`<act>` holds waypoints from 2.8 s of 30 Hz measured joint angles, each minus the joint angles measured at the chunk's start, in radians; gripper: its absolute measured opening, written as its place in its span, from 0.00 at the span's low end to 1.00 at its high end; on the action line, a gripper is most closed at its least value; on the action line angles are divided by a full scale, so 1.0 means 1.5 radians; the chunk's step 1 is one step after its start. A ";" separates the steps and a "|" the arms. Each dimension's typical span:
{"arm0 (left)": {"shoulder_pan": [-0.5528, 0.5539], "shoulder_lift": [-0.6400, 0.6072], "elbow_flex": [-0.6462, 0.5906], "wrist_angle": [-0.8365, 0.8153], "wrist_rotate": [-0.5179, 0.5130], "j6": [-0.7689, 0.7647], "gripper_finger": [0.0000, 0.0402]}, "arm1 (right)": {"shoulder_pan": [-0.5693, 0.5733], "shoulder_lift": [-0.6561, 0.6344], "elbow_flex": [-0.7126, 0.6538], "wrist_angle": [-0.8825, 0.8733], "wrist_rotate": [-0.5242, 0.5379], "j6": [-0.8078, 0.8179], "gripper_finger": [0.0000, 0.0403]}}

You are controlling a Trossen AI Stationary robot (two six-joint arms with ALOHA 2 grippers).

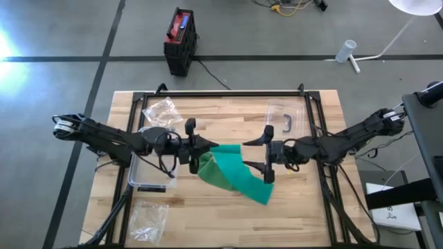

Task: Roll bandage
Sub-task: Roll the light green bandage

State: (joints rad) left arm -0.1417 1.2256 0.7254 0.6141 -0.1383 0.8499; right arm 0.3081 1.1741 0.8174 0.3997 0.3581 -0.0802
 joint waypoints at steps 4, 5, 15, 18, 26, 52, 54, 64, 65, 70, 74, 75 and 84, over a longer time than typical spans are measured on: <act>0.001 0.015 0.000 0.045 -0.006 0.004 0.00 | -0.012 0.012 0.012 0.002 0.000 -0.038 0.67; 0.001 0.018 0.000 0.053 -0.007 0.004 0.00 | -0.016 0.015 0.014 0.002 0.000 -0.042 0.66; 0.001 0.031 0.018 0.063 -0.007 0.000 0.00 | -0.053 0.025 0.016 0.000 0.000 -0.040 0.55; 0.001 0.031 0.024 0.067 -0.008 -0.023 0.00 | -0.054 0.026 0.016 -0.003 -0.001 -0.041 0.50; 0.004 0.031 0.031 0.073 -0.007 -0.128 0.00 | -0.059 0.026 0.016 -0.026 -0.002 -0.037 0.32; 0.004 0.031 0.031 0.082 0.086 -0.542 0.00 | -0.114 0.026 0.017 -0.028 0.062 -0.157 0.00; 0.004 0.031 0.031 0.073 0.086 -0.549 0.00 | -0.119 0.026 0.017 -0.026 0.069 -0.174 0.00; 0.005 0.048 0.031 0.009 0.086 -0.587 0.00 | -0.126 0.025 0.055 0.028 0.075 -0.289 0.00; 0.005 0.053 0.031 0.011 0.086 -0.588 0.00 | -0.126 0.025 0.062 0.027 0.075 -0.295 0.00; 0.005 0.077 0.031 0.011 0.086 -0.590 0.00 | -0.134 0.026 0.080 0.001 0.073 -0.308 0.00; 0.006 0.081 0.032 0.019 0.116 -0.577 0.00 | -0.155 0.026 0.081 -0.027 0.088 -0.280 0.00; 0.006 0.082 0.032 0.023 0.123 -0.574 0.00 | -0.162 0.026 0.081 -0.038 0.088 -0.269 0.00; 0.006 0.070 0.031 0.021 0.137 -0.573 0.00 | -0.185 0.026 0.077 -0.164 0.089 -0.178 0.00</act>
State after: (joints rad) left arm -0.1329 1.3308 0.7726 0.6453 0.0676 -0.0093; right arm 0.0303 1.2129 0.9333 0.1533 0.4913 -0.3470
